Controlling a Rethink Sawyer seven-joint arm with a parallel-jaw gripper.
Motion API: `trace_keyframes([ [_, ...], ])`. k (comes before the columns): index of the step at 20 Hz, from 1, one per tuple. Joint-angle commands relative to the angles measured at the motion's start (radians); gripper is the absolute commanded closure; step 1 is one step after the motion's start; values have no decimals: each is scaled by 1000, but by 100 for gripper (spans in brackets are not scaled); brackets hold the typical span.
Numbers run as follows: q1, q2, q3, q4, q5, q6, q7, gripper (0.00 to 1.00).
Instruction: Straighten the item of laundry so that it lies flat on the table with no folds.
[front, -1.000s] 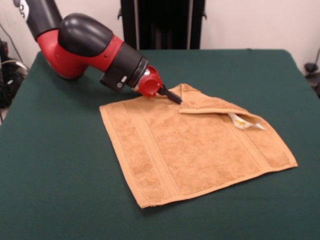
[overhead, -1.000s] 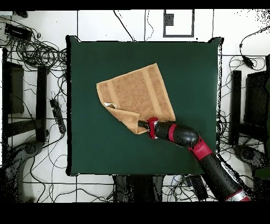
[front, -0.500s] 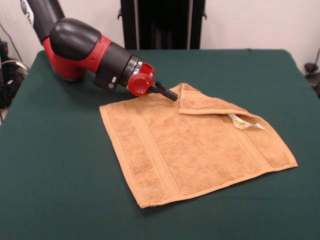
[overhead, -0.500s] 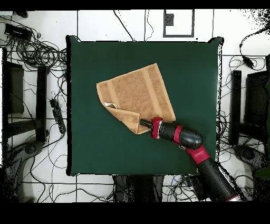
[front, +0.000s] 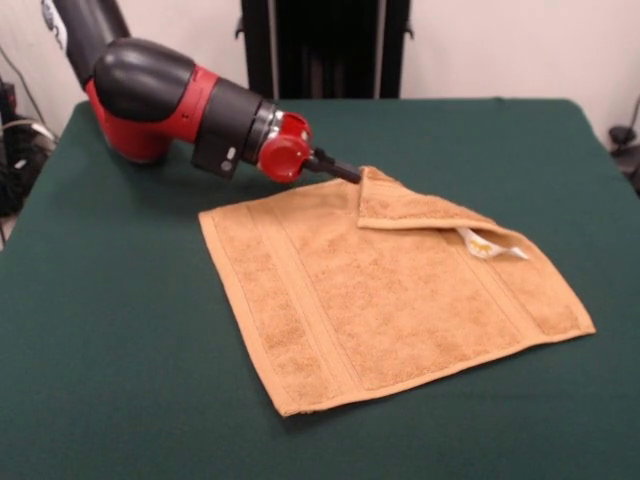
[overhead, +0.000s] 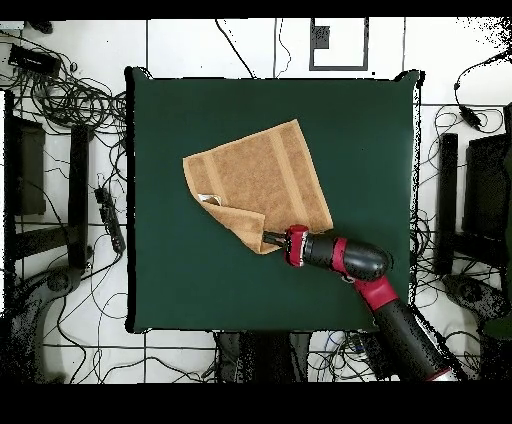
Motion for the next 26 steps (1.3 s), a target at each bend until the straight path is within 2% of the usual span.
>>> trace_keyframes([
  [1,136,99,-144,-230,-20,22,75,100],
  [4,207,15,-188,-216,-69,-65,195,100],
  [7,244,-46,-216,-185,-80,-112,273,100],
  [17,313,-167,-265,-140,-57,-167,353,100],
  [20,305,-158,-257,-140,-33,-157,321,100],
  [24,243,-34,-223,-200,-16,-131,147,100],
  [26,238,-26,-221,-206,-10,-129,143,100],
])
